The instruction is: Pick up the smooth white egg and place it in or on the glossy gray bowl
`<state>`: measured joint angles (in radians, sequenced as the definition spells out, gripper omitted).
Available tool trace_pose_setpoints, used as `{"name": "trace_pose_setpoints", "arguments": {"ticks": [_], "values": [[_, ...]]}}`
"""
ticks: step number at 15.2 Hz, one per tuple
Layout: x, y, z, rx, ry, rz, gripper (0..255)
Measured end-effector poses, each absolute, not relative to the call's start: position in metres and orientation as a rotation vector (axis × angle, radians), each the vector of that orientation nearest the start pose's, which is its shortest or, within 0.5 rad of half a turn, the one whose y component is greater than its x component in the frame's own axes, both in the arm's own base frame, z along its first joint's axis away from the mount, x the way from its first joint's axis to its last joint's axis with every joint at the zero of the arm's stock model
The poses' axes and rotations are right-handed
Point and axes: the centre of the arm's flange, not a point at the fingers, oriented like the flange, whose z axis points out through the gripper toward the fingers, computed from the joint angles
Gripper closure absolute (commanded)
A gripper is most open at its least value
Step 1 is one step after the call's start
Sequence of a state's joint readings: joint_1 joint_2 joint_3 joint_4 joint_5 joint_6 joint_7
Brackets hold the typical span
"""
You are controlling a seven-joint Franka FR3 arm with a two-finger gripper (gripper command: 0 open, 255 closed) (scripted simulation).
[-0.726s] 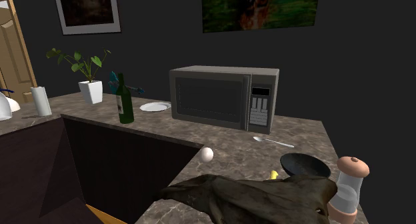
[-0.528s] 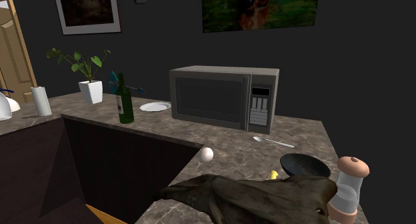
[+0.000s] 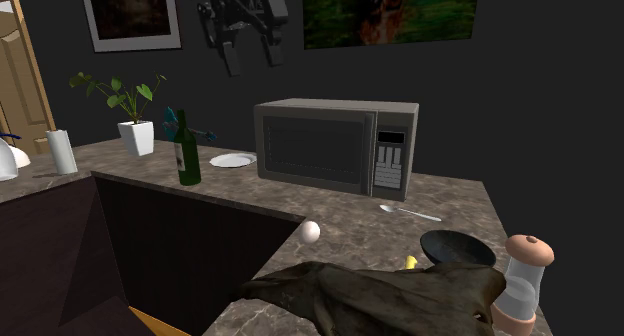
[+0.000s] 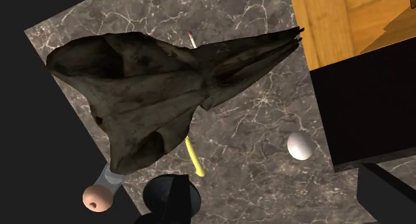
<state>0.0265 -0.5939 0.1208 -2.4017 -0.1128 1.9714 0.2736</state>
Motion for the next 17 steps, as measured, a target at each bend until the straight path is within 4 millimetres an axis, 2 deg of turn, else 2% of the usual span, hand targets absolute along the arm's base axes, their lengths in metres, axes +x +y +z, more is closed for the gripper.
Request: {"name": "trace_pose_setpoints", "arguments": {"ticks": [17], "values": [[0.506,0.119,0.358,-3.312,0.167,-0.322,0]]}}
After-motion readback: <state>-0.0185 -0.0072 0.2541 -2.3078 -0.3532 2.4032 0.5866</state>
